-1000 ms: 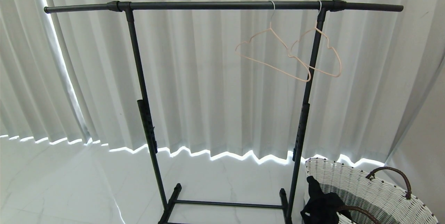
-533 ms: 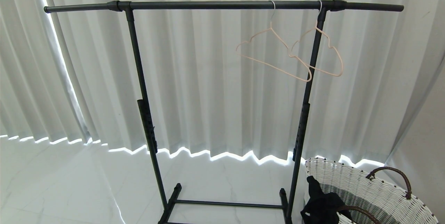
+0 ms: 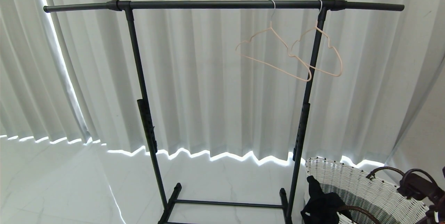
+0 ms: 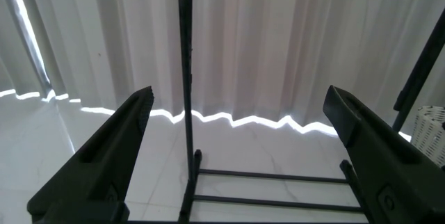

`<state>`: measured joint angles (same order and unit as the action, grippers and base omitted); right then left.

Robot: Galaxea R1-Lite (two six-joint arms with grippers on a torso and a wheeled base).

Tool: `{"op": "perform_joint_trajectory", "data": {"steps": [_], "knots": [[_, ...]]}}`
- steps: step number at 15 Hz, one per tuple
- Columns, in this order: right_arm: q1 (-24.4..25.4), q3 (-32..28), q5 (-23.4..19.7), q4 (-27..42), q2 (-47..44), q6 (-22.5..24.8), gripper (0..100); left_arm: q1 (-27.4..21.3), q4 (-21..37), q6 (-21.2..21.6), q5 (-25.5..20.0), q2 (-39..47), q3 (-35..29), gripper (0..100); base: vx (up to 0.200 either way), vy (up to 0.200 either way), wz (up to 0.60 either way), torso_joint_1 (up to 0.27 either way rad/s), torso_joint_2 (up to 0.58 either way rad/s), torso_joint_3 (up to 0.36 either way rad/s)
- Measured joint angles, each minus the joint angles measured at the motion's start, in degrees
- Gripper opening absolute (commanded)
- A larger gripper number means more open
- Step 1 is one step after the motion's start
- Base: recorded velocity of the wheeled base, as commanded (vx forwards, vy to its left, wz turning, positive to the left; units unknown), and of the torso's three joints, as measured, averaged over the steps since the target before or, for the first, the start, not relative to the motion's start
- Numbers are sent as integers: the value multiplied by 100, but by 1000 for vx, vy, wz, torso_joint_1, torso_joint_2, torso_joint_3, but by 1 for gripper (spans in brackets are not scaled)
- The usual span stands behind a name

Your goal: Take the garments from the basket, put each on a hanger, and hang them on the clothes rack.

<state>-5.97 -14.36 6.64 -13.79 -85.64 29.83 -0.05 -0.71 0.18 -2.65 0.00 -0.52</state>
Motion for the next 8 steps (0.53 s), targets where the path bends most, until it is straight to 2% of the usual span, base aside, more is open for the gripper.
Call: {"op": "perform_joint_trajectory", "data": {"steps": [4,8], "knots": [[-26,41,50,-33,-490,28,100,0,2,0,0,0,0,100,0,0,0,0,0,0],[-124,30,169,-492,-855,30,100,0,2,0,-2,0,0,100,0,0,0,0,0,0]]}}
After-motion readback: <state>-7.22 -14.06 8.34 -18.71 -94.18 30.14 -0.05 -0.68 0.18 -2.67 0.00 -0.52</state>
